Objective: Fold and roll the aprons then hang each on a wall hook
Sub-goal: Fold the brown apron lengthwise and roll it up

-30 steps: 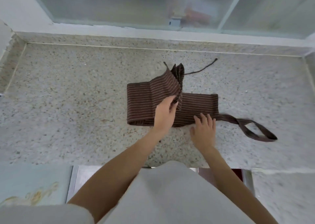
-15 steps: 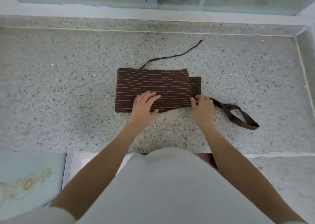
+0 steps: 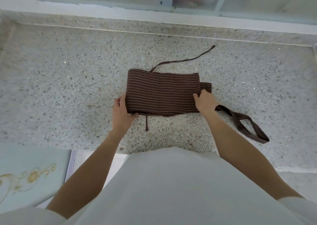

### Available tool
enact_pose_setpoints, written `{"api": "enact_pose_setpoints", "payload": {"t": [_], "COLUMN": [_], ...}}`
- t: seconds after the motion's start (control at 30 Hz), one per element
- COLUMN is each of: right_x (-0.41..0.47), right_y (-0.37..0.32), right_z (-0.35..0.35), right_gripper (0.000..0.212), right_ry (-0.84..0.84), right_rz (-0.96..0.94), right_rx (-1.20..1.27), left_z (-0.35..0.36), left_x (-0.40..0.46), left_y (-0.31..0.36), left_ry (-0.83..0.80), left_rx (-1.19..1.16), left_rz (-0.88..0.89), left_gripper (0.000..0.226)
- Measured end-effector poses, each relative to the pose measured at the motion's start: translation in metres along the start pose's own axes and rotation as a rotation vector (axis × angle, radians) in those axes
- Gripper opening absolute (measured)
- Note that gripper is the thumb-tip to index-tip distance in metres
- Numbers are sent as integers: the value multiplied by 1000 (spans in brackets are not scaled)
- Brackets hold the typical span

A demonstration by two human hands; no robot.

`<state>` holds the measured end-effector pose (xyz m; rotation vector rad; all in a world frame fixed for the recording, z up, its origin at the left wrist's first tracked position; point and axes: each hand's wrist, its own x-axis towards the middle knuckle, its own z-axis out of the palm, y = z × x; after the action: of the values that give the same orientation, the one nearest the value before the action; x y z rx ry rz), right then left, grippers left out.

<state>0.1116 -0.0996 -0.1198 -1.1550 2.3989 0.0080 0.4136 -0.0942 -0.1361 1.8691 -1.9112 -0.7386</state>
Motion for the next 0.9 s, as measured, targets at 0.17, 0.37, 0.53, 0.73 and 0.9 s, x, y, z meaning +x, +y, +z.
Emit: {"api": "enact_pose_setpoints", "payload": {"t": [0.17,0.37,0.53,0.73,0.9], "right_x": [-19,-41,-45,-54,-69], "right_y": [27,61,61,53,29], "right_z": [-14,3,8,14,32], "right_gripper": [24,27,23,34,31], "right_ry": [124,136,156,388,183], "right_rz": [-96,49,94,-161,-745], "right_rx": [260,174,241,-61,-120], "left_z": [1,5,-1,-8,-5], "left_x": [-1,1,5,43,79], "left_y": [-8,-15,-10,14,25], "left_ry": [50,-93,-107,-180,-185], "left_rx": [93,283,296,-48,1], "left_rz": [210,348,332,-33,28], "left_gripper": [64,58,52,46,55]}}
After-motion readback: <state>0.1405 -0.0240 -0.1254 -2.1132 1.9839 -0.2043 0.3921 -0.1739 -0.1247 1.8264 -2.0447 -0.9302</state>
